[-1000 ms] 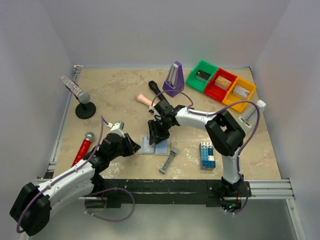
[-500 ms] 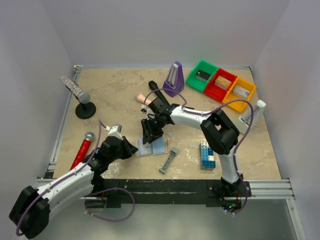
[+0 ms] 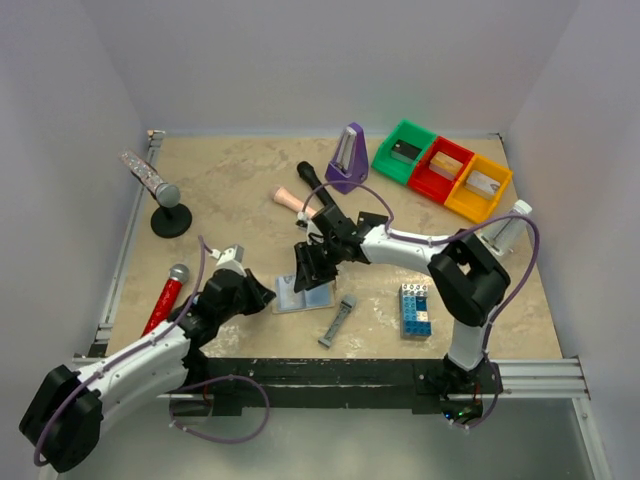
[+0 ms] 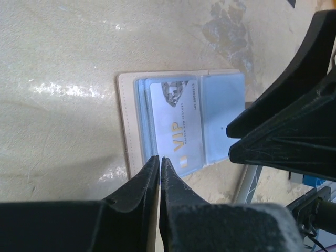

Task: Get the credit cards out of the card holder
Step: Remove the credit card from the card holder.

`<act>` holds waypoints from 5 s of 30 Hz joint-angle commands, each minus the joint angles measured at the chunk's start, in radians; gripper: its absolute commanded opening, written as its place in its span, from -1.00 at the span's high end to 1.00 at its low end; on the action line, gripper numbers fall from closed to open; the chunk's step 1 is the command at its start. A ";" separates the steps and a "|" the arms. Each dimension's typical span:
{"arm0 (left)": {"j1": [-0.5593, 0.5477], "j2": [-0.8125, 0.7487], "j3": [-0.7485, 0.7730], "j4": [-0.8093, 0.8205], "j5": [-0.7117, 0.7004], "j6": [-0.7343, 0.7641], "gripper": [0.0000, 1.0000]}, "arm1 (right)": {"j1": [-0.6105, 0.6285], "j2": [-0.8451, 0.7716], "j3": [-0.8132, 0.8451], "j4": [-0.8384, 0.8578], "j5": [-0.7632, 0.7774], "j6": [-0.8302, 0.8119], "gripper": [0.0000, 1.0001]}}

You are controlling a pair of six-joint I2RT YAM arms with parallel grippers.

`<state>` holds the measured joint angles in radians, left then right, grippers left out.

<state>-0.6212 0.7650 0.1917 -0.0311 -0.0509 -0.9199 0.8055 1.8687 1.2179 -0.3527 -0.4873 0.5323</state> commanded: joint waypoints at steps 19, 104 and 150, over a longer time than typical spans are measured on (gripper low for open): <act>0.017 0.229 0.060 0.218 0.039 0.029 1.00 | -0.009 -0.049 -0.184 0.402 -0.019 0.199 0.14; 0.015 0.339 -0.018 0.353 0.085 -0.023 1.00 | -0.052 0.078 -0.155 0.512 -0.274 0.258 0.15; 0.018 0.358 -0.047 0.252 -0.020 -0.039 1.00 | -0.100 -0.057 -0.207 0.406 -0.238 0.190 0.34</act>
<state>-0.6079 1.0969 0.1711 0.2821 -0.0227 -0.9623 0.7120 1.8709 1.0119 0.0574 -0.7231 0.7429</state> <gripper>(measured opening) 0.012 0.338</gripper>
